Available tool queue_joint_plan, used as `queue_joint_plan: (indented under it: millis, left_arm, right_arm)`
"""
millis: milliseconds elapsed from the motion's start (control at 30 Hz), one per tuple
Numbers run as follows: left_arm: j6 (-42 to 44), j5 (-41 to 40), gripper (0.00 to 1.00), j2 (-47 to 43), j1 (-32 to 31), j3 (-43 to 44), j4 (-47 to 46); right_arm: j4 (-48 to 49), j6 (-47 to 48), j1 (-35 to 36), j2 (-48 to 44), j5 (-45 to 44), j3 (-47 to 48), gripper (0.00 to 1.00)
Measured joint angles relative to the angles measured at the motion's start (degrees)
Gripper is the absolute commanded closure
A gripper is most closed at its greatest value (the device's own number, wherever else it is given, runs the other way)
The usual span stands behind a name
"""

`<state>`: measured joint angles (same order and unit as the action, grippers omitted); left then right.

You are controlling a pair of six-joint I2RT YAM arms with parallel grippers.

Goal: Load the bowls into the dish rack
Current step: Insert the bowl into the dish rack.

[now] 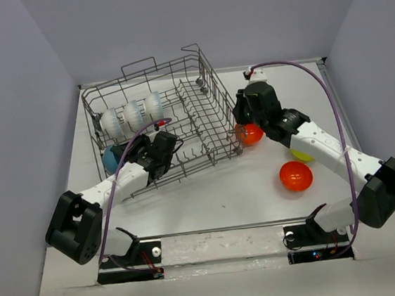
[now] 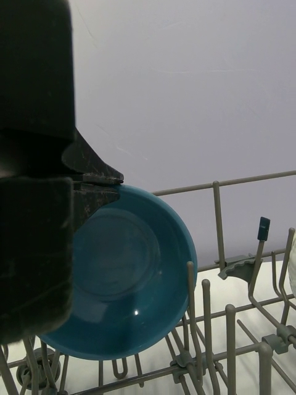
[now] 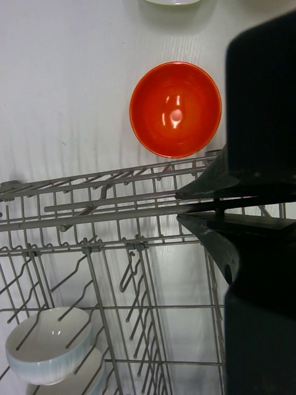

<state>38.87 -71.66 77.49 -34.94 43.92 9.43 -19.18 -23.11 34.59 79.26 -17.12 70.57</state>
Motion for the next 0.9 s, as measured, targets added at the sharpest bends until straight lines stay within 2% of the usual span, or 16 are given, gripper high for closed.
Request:
queue_joint_plan:
  millis: [633, 900]
  left_arm:
    - [-1.49, 0.7, 0.99, 0.5, -0.37, 0.17, 0.72]
    - [-1.95, 0.79, 0.86, 1.11, -0.61, 0.17, 1.16]
  right_arm:
    - [1.27, -0.24, 0.0, -0.63, 0.26, -1.07, 0.99]
    - [1.29, -0.24, 0.0, -0.63, 0.24, -1.07, 0.99]
